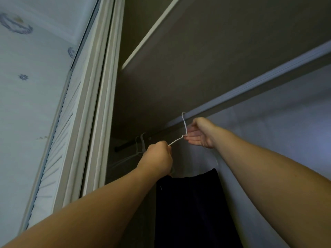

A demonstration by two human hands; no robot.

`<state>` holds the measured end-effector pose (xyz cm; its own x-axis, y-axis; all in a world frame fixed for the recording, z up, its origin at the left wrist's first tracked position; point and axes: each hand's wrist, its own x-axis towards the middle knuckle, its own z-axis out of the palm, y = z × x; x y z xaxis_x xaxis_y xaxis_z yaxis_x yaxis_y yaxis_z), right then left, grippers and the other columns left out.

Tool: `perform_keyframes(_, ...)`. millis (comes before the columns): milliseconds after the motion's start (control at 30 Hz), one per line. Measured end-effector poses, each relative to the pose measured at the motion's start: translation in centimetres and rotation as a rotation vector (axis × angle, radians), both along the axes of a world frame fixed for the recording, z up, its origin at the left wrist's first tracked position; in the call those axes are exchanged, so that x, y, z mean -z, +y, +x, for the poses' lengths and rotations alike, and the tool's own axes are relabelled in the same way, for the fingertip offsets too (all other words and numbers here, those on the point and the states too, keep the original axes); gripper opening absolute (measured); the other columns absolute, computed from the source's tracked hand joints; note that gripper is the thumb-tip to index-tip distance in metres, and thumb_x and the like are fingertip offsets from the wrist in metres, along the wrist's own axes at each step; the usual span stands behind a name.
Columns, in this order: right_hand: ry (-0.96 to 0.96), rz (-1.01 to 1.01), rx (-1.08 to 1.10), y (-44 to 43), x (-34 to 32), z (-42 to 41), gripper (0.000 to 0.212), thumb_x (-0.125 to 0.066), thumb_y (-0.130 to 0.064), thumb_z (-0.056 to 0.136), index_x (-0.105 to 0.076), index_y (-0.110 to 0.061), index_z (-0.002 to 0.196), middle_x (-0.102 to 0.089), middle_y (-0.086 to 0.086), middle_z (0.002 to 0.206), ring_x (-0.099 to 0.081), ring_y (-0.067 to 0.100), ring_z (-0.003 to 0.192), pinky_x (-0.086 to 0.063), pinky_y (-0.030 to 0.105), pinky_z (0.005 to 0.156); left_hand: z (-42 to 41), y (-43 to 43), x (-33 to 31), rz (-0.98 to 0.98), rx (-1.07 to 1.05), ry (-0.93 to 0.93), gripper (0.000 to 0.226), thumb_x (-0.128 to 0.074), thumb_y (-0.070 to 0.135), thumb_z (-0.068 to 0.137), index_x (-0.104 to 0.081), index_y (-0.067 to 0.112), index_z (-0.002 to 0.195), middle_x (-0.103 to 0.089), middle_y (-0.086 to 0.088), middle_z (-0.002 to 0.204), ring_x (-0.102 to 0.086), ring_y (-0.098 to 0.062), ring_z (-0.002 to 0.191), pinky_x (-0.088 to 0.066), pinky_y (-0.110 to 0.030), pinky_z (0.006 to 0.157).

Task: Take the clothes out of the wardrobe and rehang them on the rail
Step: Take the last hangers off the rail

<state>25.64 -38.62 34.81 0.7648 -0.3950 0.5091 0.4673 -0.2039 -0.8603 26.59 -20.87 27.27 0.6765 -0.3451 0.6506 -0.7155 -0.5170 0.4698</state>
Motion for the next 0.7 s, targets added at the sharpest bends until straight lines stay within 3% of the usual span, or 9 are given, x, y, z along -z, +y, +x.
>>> perform_keyframes(167,-0.012,0.043,-0.028,-0.7,0.5,2.2,0.026,-0.042,-0.023,0.095,-0.058,-0.004,0.1,-0.069,0.018,0.102,-0.066,0.028,0.091,-0.052,0.035,0.07,1.2,-0.6,-0.4,0.014,-0.029,-0.009,0.015,-0.045,0.029,0.104,-0.057,0.021,0.109,-0.062,-0.006,0.102,-0.066,-0.021,0.092,-0.058,-0.042,0.088)
perform_keyframes(367,0.001,0.054,-0.093,-1.0,1.1,3.5,0.026,-0.042,-0.023,0.097,-0.06,-0.006,0.103,-0.067,0.014,0.11,-0.06,0.03,0.11,-0.047,0.043,0.095,2.3,-0.7,-0.4,0.111,-0.07,-0.022,0.016,-0.047,0.026,0.103,-0.055,0.021,0.116,-0.061,-0.004,0.104,-0.064,-0.021,0.094,-0.056,-0.043,0.091)
perform_keyframes(500,0.042,0.042,-0.146,-1.1,2.4,3.0,0.029,-0.044,-0.031,0.097,-0.06,-0.011,0.109,-0.063,0.012,0.121,-0.059,0.032,0.115,-0.049,0.042,0.088,2.4,0.0,0.2,0.255,-0.151,-0.14,0.022,-0.048,0.03,0.103,-0.054,0.022,0.122,-0.059,-0.002,0.106,-0.061,-0.02,0.094,-0.055,-0.043,0.09)
perform_keyframes(600,-0.012,-0.012,-0.063,-0.1,4.2,1.9,0.025,-0.047,-0.034,0.097,-0.062,-0.017,0.109,-0.064,0.006,0.12,-0.061,0.027,0.11,-0.05,0.039,0.085,2.1,1.3,1.0,0.445,-0.253,-0.301,0.038,-0.053,0.038,0.1,-0.049,0.023,0.135,-0.054,-0.005,0.129,-0.055,-0.024,0.115,-0.049,-0.045,0.1)
perform_keyframes(700,-0.191,-0.115,0.12,1.9,6.7,0.6,0.014,-0.055,-0.029,0.095,-0.064,-0.023,0.105,-0.067,-0.001,0.115,-0.062,0.018,0.104,-0.05,0.035,0.087,1.4,3.8,2.4,0.596,-0.411,-0.601,0.059,-0.049,0.05,0.098,-0.038,0.022,0.149,-0.036,-0.007,0.155,-0.028,-0.031,0.145,-0.025,-0.051,0.117)
